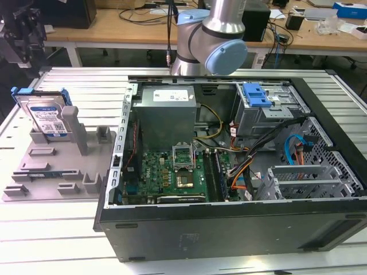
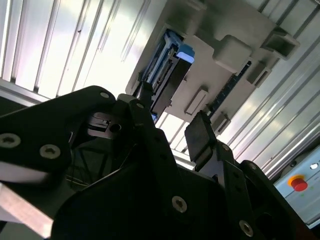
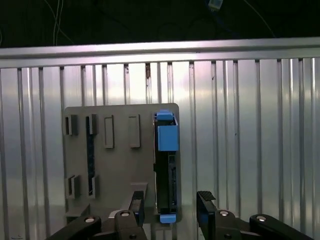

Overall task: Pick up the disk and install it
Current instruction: 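Pick up the disk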

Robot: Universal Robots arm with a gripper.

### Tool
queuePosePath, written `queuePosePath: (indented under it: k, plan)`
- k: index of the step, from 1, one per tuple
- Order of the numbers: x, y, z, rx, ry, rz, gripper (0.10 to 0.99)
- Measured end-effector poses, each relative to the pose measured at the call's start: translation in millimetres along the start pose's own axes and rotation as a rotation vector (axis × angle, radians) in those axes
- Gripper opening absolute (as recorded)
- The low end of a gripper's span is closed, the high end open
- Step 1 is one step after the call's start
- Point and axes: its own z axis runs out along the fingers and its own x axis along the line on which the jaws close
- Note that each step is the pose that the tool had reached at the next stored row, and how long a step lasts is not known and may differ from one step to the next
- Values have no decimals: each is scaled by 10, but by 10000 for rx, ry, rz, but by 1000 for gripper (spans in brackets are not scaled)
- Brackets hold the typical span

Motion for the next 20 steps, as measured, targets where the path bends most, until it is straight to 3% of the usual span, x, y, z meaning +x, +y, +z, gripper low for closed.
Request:
queuePosePath:
  k: [4, 10, 20]
  plan:
    - [0, 32, 5, 11, -2, -317, 541]
    - [4, 193, 26, 14, -2, -354, 541]
    - [3, 296, 52, 13, -2, -354, 541]
